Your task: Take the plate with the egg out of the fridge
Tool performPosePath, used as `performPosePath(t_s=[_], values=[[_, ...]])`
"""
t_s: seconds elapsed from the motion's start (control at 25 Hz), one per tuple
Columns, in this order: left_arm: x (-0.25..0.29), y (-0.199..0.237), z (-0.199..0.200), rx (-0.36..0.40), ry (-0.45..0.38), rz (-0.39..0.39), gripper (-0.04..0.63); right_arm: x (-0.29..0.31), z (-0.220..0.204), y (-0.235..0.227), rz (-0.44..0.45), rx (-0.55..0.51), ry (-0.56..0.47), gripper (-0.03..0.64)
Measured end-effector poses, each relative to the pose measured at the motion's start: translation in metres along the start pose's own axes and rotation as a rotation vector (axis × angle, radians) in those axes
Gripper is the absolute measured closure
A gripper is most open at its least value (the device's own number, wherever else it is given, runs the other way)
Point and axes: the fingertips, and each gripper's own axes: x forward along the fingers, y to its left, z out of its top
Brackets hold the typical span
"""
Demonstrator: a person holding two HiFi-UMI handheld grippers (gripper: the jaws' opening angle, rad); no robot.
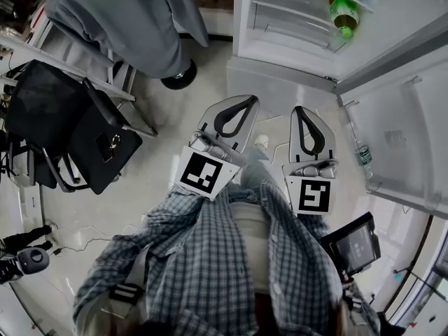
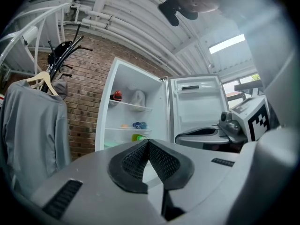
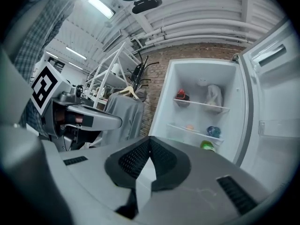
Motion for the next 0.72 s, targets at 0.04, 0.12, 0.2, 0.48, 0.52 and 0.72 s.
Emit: performPosePath(t_s=[0.04,0.12,0.2,0.48,0.52,0.72], values=[[0.008,0.002,0.001,-0.002,-0.001,0.001,0.591,0.008,-0.001,-0.007,0.005,-0.002,-0.003,0.612],[0.025,0.006,0.005,-0.001,-0.01,0.006,0.591,0.024,0.0,-0.021,0.017,0.002,-0.017,0.612],[0.042,0.008,0.007,0.005,-0.014,0.011,0.591,0.037,0.001,-0.035,0.028,0.003,-0.031,0.612],[0.101,0.027,0.023,-0.01,-0.047,0.051,0.591,0.083,0.004,-0.08,0.073,-0.026,-0.059,0.612],[0.109,0.03,0.024,-0.011,-0.049,0.056,0.591,0.09,0.005,-0.086,0.078,-0.032,-0.065,0.612],[0.151,0.04,0.025,-0.002,-0.058,0.067,0.591,0.116,0.005,-0.111,0.116,-0.131,-0.084,0.612]])
